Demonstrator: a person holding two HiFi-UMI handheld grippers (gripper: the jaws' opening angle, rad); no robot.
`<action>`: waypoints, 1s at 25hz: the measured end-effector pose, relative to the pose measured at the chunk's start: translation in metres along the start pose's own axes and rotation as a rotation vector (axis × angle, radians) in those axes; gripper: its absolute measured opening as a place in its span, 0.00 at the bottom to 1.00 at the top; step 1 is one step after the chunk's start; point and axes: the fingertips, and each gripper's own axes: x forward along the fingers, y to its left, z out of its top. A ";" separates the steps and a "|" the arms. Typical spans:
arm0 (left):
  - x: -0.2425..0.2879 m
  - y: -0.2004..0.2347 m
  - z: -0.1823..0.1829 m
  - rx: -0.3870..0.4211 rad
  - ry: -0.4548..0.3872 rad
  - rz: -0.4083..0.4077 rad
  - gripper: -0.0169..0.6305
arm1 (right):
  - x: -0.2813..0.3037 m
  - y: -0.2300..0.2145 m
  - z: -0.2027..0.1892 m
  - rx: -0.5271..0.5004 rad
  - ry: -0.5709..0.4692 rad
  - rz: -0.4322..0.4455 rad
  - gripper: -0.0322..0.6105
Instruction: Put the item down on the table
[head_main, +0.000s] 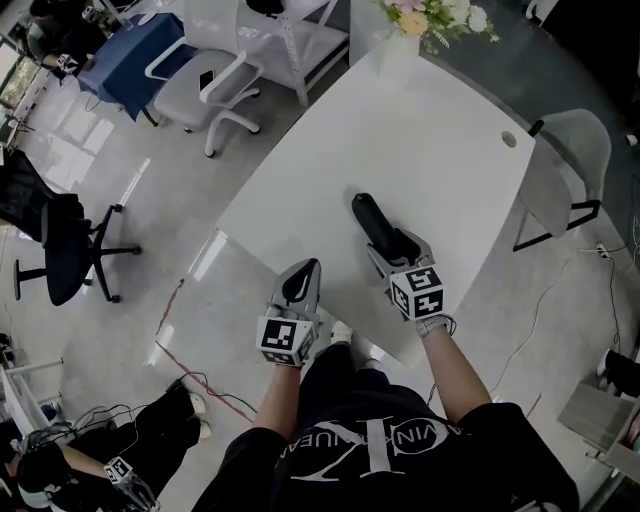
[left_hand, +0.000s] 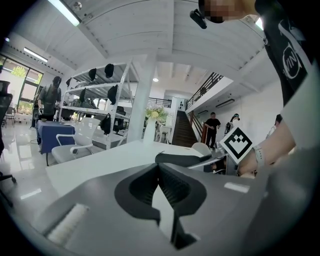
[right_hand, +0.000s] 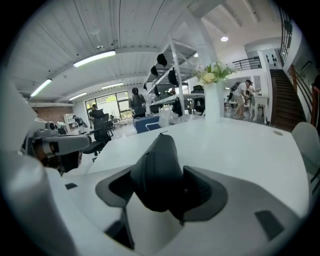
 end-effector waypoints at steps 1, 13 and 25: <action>0.000 0.000 -0.001 -0.001 0.003 -0.002 0.04 | 0.001 0.000 -0.001 -0.007 0.005 0.001 0.49; 0.004 -0.001 -0.006 -0.004 0.015 -0.012 0.05 | 0.000 -0.008 -0.001 0.046 -0.004 -0.004 0.49; 0.006 -0.016 -0.003 0.005 0.013 -0.040 0.04 | -0.023 -0.036 0.006 0.115 -0.055 -0.063 0.49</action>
